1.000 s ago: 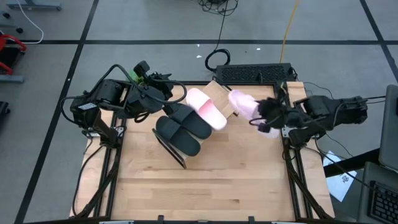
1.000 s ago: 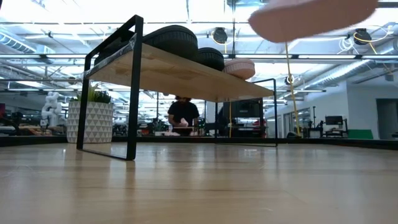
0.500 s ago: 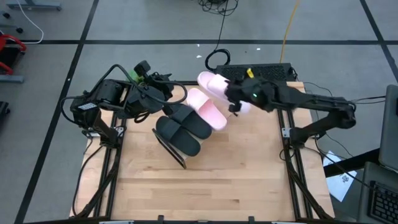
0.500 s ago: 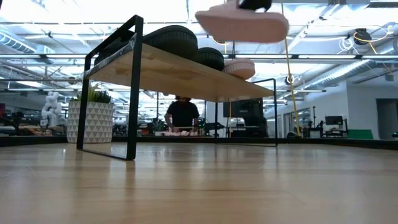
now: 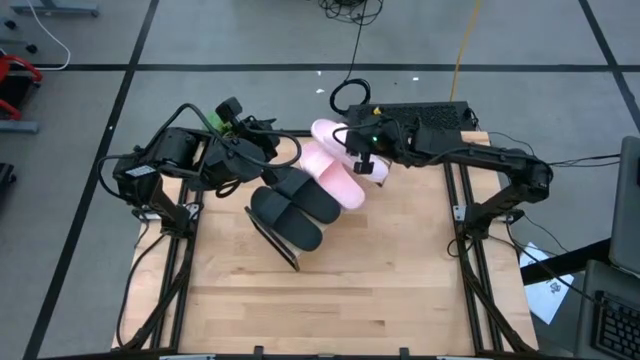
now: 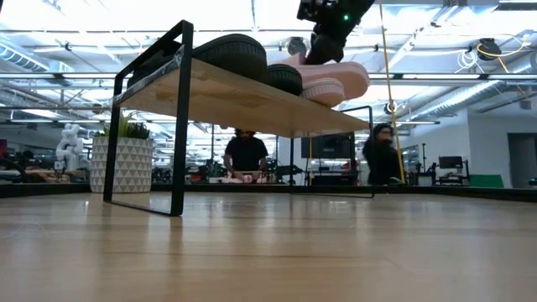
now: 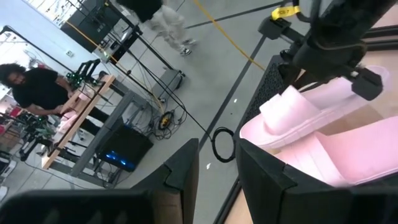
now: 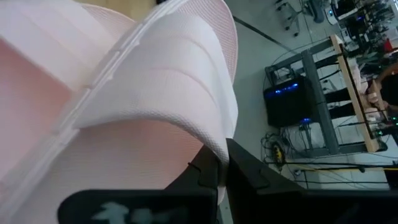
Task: Pick and place slides into the shelf
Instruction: Put the pink slide on the shelf
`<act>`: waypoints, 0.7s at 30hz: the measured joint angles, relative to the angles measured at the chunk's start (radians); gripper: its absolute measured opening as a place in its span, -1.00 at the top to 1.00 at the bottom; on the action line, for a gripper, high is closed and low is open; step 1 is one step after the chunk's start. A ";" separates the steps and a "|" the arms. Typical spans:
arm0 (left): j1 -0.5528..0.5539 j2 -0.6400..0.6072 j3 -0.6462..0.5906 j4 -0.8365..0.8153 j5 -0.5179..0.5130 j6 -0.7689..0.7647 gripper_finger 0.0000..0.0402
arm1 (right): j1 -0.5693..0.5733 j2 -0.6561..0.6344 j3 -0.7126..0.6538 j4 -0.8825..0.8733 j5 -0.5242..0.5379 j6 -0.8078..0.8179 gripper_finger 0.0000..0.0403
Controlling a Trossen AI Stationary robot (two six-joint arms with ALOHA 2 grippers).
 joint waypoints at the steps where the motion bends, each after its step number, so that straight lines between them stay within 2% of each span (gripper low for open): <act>1: 0.000 0.000 0.000 0.000 0.000 -0.003 0.44 | -0.010 0.000 0.000 0.000 -0.011 0.004 1.00; 5: 0.000 0.000 0.000 0.000 0.000 -0.018 0.44 | -0.044 -0.004 0.000 -0.008 -0.099 0.055 1.00; 10: 0.000 0.000 0.000 0.000 0.000 -0.031 0.44 | -0.069 -0.006 -0.002 -0.033 -0.110 0.068 1.00; 15: 0.000 0.000 0.000 0.000 0.000 -0.037 0.44 | -0.094 -0.006 -0.039 -0.023 -0.181 0.094 1.00; 21: 0.000 0.000 0.000 0.000 0.000 -0.036 0.44 | -0.110 -0.006 -0.079 -0.007 -0.181 0.095 1.00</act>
